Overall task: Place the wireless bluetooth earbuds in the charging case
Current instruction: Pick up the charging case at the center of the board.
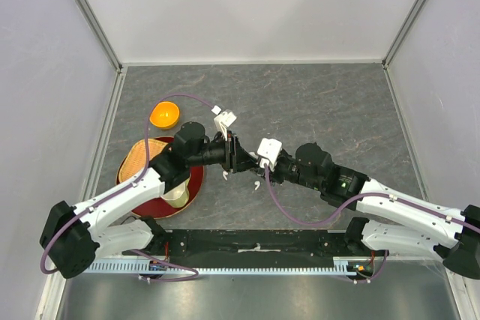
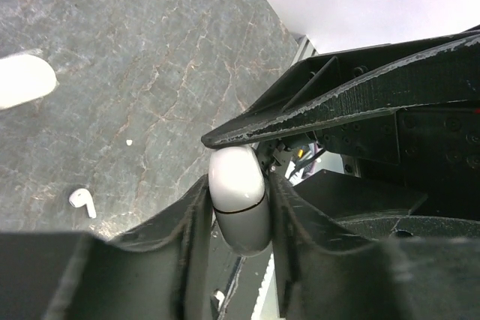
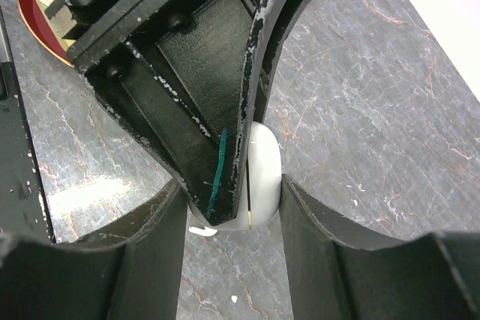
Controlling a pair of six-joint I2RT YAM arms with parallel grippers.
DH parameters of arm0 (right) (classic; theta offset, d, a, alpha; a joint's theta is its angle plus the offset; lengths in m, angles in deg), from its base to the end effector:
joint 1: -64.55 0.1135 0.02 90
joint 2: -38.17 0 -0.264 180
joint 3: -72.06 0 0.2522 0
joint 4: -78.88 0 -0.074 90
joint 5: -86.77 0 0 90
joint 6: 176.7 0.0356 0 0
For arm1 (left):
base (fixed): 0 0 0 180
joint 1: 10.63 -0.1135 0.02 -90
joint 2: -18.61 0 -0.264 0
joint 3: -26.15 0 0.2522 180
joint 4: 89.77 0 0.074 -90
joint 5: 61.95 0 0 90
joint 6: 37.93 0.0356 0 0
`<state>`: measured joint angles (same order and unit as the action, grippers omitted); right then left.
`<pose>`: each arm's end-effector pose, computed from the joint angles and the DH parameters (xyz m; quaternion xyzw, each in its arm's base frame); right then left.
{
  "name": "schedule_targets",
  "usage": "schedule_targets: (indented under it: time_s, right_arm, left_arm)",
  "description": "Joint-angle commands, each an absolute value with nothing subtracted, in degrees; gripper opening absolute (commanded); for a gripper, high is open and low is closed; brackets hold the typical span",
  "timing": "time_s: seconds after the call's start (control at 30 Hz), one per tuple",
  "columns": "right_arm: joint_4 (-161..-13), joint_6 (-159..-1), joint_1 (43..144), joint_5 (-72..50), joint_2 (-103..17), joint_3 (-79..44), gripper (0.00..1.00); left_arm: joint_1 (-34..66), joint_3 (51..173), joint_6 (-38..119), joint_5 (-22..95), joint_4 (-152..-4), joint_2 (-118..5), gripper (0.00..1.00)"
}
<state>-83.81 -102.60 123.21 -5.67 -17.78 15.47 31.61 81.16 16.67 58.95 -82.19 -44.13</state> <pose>0.1180 0.1967 0.3036 -0.4959 0.6304 0.2335 0.5497 0.1727 -0.1815 0.2867 0.2070 0.7553 -0.5315 0.3228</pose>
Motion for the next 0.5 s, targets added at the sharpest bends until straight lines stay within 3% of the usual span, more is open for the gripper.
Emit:
schedule_targets:
  time_s: [0.0, 0.1, 0.3, 0.4, 0.47]
  right_arm:
    - [-87.0, -102.8, 123.5, -4.6, -16.6, 15.6, 0.0]
    - [-88.7, -102.4, 123.7, -4.6, -16.5, 15.8, 0.01]
    - [-89.8, -100.5, 123.6, -3.6, -15.6, 16.3, 0.17]
    - [-89.9, -98.3, 123.7, -0.6, -14.8, 16.5, 0.38]
    - [-89.7, -96.7, 123.6, 0.5, -14.0, 16.5, 0.48]
  left_arm:
    - [31.6, 83.0, 15.7, 62.9, -84.3, -44.8, 0.33]
    - [31.6, 82.8, 15.9, 64.0, -84.7, -44.9, 0.12]
    - [31.6, 82.1, 16.5, 63.0, -85.6, -43.8, 0.02]
    - [31.6, 81.4, 17.4, 60.9, -85.7, -42.4, 0.02]
    - [31.6, 80.4, 17.9, 59.4, -85.7, -40.7, 0.02]
